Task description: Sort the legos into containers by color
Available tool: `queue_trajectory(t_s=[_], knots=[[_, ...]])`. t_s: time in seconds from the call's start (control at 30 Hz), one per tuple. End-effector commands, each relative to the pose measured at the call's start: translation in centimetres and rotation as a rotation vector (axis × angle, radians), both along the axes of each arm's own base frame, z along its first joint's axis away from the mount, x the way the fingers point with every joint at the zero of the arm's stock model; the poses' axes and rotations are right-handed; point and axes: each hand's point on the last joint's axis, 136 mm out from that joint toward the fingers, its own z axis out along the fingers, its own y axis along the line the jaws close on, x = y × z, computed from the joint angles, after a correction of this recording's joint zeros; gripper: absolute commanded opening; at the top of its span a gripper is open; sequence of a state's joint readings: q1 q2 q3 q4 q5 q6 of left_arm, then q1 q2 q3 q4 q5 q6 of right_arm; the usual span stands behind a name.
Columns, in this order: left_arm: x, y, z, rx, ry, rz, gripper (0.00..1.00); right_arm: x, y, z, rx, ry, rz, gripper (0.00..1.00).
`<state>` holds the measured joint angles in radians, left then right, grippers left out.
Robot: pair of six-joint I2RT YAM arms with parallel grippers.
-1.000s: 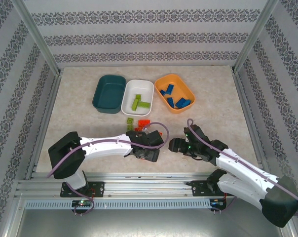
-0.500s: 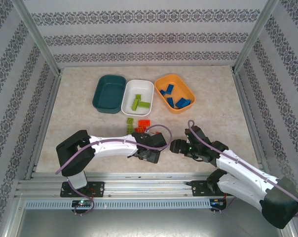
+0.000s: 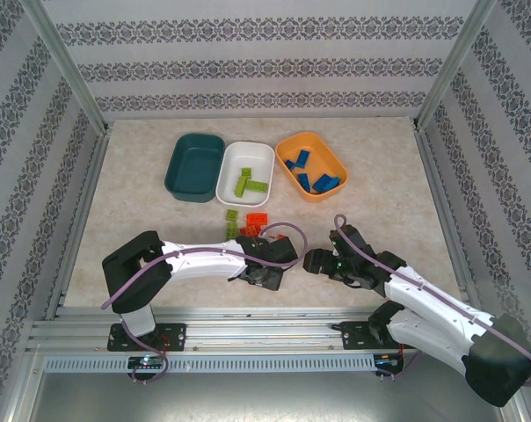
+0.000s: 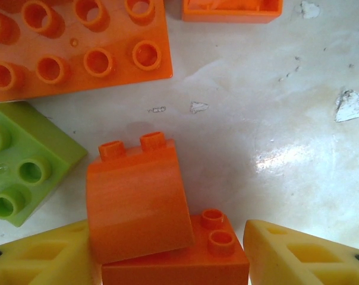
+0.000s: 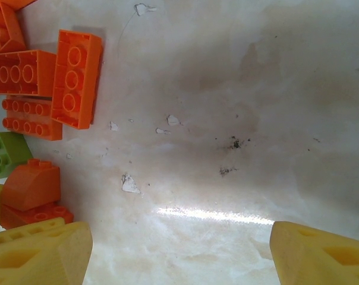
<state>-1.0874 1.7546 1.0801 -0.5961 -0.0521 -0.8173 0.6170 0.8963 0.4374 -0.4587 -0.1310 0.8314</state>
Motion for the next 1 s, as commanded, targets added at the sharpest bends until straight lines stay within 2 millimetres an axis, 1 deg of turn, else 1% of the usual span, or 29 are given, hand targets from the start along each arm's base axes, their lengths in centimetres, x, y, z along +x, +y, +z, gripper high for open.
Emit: queue_trajectory(t_s=[0.0, 0.1, 0.2, 0.27, 0.33, 0.4, 0.43, 0.57, 0.67, 0.77, 0.83, 0.97], knots=[[-0.9, -0.2, -0.2, -0.006, 0.016, -0.020, 0.61, 0.1, -0.2, -0.4, -0.009, -0.001, -0.001, 0.79], [-1.1, 0.2, -0.3, 0.008, 0.026, -0.026, 0.62, 0.0, -0.3, -0.5, -0.009, 0.004, -0.002, 0.79], [-1.3, 0.4, -0.6, 0.015, 0.035, -0.030, 0.67, 0.0, -0.3, -0.6, -0.008, 0.003, -0.005, 0.79], [-1.4, 0.4, -0.9, 0.013, 0.041, -0.032, 0.67, 0.0, -0.3, -0.6, -0.007, 0.003, -0.006, 0.79], [-1.5, 0.3, -1.0, 0.007, 0.044, -0.032, 0.63, 0.0, -0.3, -0.6, -0.006, 0.005, -0.006, 0.79], [-1.4, 0.3, -1.0, 0.005, 0.038, -0.032, 0.56, -0.1, -0.3, -0.6, -0.003, 0.005, -0.006, 0.79], [-1.3, 0.4, -0.9, 0.005, 0.036, -0.031, 0.54, -0.1, -0.3, -0.6, -0.003, 0.007, -0.005, 0.79], [-1.2, 0.8, 0.0, 0.001, 0.024, -0.036, 0.53, 0.0, -0.3, -0.2, -0.013, -0.001, -0.001, 0.79], [-1.0, 1.5, 1.3, -0.013, 0.008, -0.033, 0.52, 0.3, -0.3, 0.5, -0.056, -0.006, 0.017, 0.78], [-0.2, 3.2, 3.4, -0.029, -0.023, -0.017, 0.52, 1.1, 0.3, 1.3, -0.089, 0.001, 0.044, 0.79], [0.5, 4.8, 5.1, -0.034, -0.051, 0.003, 0.52, 1.6, 1.1, 1.6, -0.096, 0.010, 0.070, 0.78], [3.0, 9.2, 9.1, -0.057, -0.118, 0.068, 0.52, 2.8, 3.2, 1.6, -0.099, 0.026, 0.101, 0.78]])
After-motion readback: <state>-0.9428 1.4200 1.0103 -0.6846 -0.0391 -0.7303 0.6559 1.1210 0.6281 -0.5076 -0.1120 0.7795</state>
